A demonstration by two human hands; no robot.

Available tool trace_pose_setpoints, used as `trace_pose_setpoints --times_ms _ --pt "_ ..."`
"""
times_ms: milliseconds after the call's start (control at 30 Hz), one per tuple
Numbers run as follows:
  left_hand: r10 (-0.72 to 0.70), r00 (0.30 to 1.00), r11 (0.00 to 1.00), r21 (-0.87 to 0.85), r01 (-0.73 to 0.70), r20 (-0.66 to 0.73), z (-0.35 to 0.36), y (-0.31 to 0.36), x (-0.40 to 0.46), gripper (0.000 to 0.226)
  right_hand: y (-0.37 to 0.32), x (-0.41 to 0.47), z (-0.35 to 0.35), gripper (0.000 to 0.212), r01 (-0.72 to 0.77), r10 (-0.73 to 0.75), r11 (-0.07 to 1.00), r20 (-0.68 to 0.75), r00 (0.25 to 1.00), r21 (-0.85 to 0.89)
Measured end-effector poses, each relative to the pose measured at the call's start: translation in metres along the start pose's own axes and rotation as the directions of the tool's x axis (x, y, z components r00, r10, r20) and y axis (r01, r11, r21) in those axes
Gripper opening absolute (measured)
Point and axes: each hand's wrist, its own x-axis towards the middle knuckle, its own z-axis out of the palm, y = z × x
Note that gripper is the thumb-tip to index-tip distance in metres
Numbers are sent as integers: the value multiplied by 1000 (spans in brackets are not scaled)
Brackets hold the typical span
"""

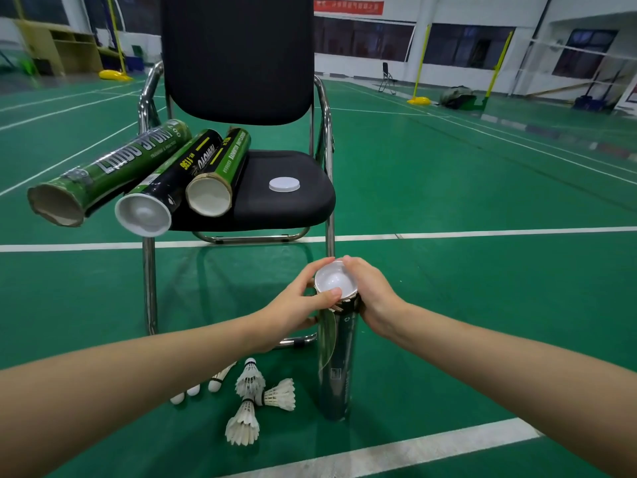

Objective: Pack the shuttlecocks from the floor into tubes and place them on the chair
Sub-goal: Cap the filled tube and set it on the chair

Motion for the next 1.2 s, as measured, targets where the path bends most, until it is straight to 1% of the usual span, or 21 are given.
trace_pose_setpoints --times_ms 100,167,200,233,267,300,367,433,500,600,667,733,800,1000,1200 --pt "-5 1000 1000 7 5 -9 0 1 1 44 -1 -3 1 22 -9 10 1000 -11 1000 15" --pt "4 999 1000 23 -3 -42 4 1 2 34 0 -9 4 22 -31 32 998 -5 999 50" --pt "22 996 1000 24 -20 -89 7 1 2 26 2 -12 7 22 -39 38 997 9 999 61" --pt "41 985 999 4 -41 -168 12 1 2 17 5 -15 10 21 -44 42 997 26 999 67" --pt "41 964 997 -51 -56 -263 17 0 2 12 8 -18 14 20 -49 46 996 41 998 72" --pt "6 938 990 -128 -54 -346 21 1 2 15 10 -19 17 20 -61 57 995 50 997 81" --pt "-73 902 970 -239 -35 -426 25 3 4 22 11 -22 20 26 -99 92 988 62 994 122" --pt "-86 895 967 -252 -30 -438 27 4 4 24 9 -26 20 30 -121 109 979 84 991 166" --pt "-83 896 969 -246 -31 -437 27 3 4 25 8 -30 19 28 -128 112 974 92 989 188" --pt "-106 892 963 -268 -18 -440 32 0 3 22 7 -37 18 28 -103 83 973 100 991 209" --pt "-131 888 949 -316 -17 -440 35 -1 1 24 8 -39 19 33 -61 50 986 76 996 155" --pt "-131 889 948 -317 -17 -439 37 -2 -1 25 12 -42 19 27 -30 25 993 48 999 113" --pt "-126 887 951 -308 -19 -445 37 -3 -4 24 14 -44 20 20 -18 14 993 40 999 115" --pt "-139 875 955 -295 -5 -464 32 -6 -12 18 13 -49 27 12 -35 31 990 31 999 139" --pt "-123 869 967 -254 -3 -480 28 -6 -14 14 16 -51 32 13 14 -14 997 -3 1000 75"
